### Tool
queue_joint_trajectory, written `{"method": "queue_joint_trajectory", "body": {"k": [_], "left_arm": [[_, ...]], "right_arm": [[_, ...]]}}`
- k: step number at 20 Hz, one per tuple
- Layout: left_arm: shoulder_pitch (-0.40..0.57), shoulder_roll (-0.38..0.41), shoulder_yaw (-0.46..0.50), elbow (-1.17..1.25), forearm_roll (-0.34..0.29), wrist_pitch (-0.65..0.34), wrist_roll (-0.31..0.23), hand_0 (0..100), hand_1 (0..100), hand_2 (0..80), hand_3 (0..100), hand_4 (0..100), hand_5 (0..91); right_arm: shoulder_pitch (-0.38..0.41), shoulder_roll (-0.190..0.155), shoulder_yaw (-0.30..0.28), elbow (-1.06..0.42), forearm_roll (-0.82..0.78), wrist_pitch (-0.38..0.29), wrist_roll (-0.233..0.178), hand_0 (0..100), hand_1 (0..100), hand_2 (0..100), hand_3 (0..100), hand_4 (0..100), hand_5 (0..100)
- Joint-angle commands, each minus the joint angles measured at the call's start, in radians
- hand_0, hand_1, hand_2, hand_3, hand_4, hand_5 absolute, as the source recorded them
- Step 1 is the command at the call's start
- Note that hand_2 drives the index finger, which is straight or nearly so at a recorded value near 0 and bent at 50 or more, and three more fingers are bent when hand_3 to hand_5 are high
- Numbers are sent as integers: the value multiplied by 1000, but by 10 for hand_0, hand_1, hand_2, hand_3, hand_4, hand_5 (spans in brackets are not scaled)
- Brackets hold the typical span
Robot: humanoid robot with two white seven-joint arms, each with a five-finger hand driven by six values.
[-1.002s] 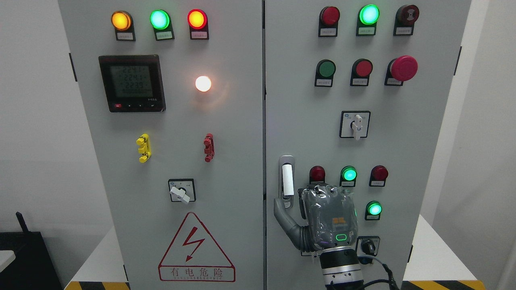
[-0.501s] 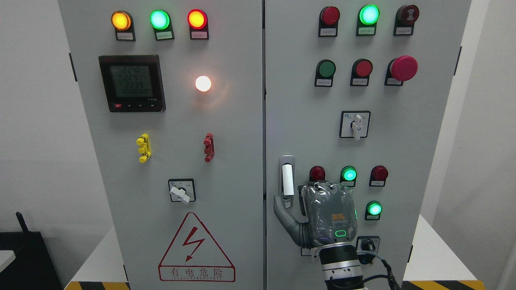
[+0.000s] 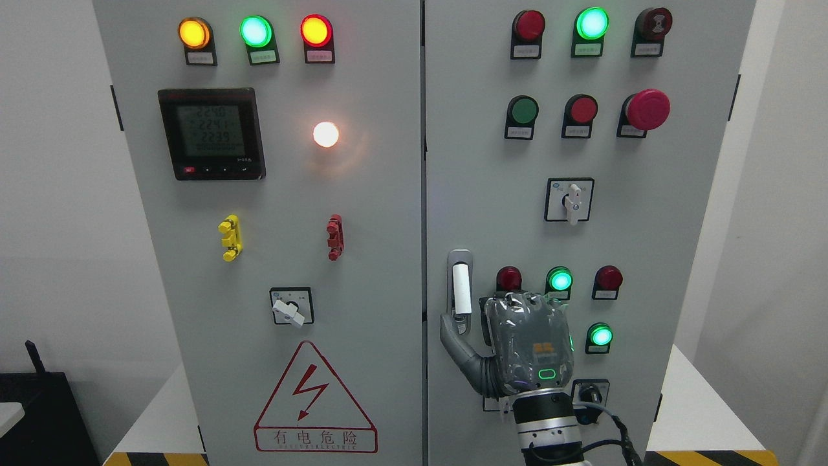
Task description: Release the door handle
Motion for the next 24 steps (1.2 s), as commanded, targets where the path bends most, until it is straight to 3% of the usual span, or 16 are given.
{"method": "queue_joint_trajectory", "body": {"k": [1,24], "left_arm": [[-1,0,11,17,0,-1,0,120,389,0,0,0,0],[-1,0,11,17,0,1,0,120,389,0,0,0,0]], "right_arm": [[-1,2,-3,4,-2,4,-2,365,101,988,1000,916,921],[1,2,-3,-16,-2,7,-4,410,138,989,1000,920,925]]}}
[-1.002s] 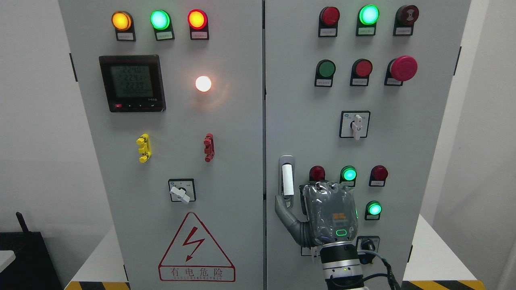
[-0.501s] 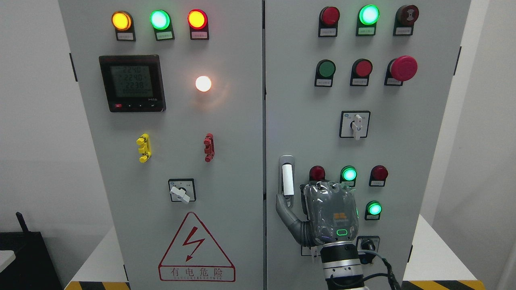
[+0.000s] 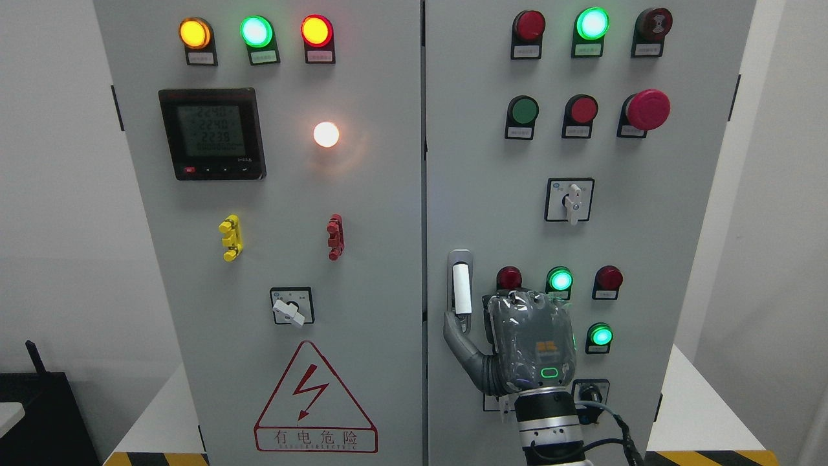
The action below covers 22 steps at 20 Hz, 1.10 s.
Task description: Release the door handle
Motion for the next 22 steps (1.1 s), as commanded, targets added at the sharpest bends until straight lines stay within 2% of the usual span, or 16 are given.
{"method": "queue_joint_trajectory", "body": {"k": [1,22], "left_arm": [[0,0,11,17,0,1,0,120,389,0,0,0,0],[0,0,11,17,0,1,0,120,389,0,0,0,0]], "right_arm": [[3,0,0,-16,0,-1,-1,412,137,991,1000,920,925],[8,0,-5,-22,0,1,-1,426,152,992,1000,922,926]]}}
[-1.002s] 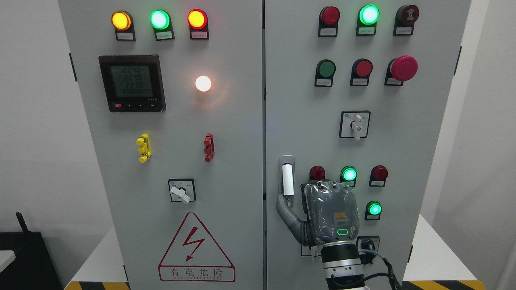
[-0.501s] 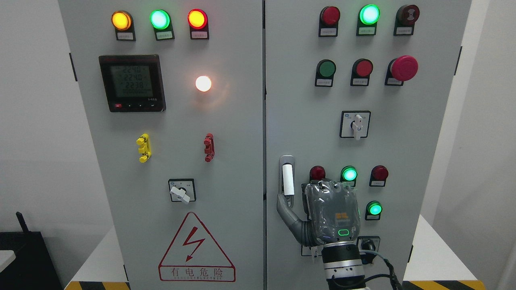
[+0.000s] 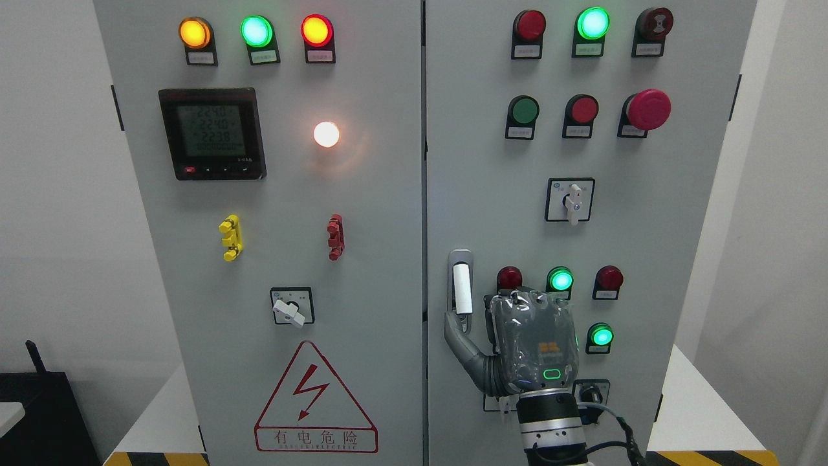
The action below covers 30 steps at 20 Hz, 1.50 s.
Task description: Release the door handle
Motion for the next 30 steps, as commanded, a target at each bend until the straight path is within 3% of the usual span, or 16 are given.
{"method": "queue_joint_trajectory", "body": {"k": [1,30], "left_arm": [[1,0,11,17,0,1,0,120,389,0,0,0,0],[1,0,11,17,0,-1,0,120,389,0,0,0,0]], "right_arm": [[0,0,-5,-3,0,1,-1,426,154,993,1000,923,926],[0,-3,-17,-22,0,16,-2,430,180,999,1000,927,931]]}}
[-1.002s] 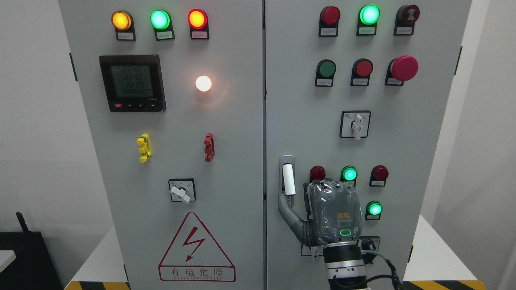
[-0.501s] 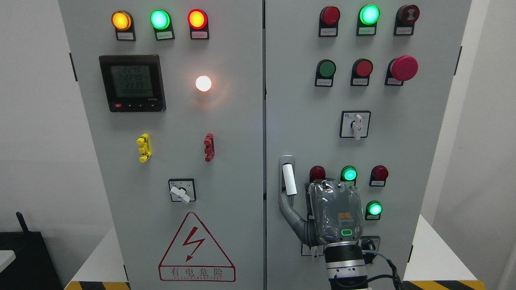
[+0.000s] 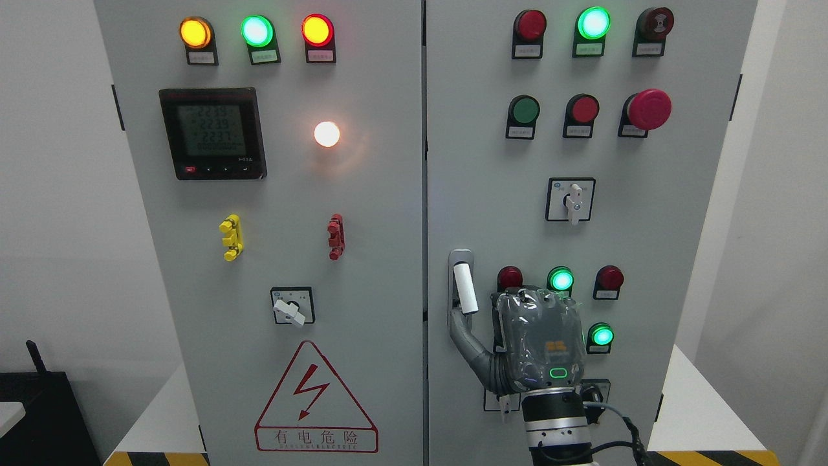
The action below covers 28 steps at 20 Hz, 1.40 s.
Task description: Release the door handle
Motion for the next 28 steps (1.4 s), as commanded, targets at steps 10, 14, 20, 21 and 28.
{"method": "queue_joint_trajectory", "body": {"k": [10,14,20,21,28], "left_arm": [[-1,0,11,17,0,1,0,120,389,0,0,0,0],[-1,0,11,17,0,1,0,120,389,0,0,0,0],[1,0,11,17,0,1,0,120,389,0,0,0,0],[1,0,11,17,0,1,0,120,389,0,0,0,0],[-1,0,11,17,0,1,0,120,389,0,0,0,0]], "right_arm": [[3,-3,-9,-10,0,0,-2,430,188,999,1000,930,932],[3,-5,-9,-10,0,0,-2,432,193,999,1000,930,932],[3,-8,-10,-10,0,0,-2,434,202,999,1000,929,932],[3,-8,-10,-10,0,0,-2,434,202,999,1000,929,932],[3,-11,-12,-10,1,0,-4,437,216,999,1000,930,932]]}}
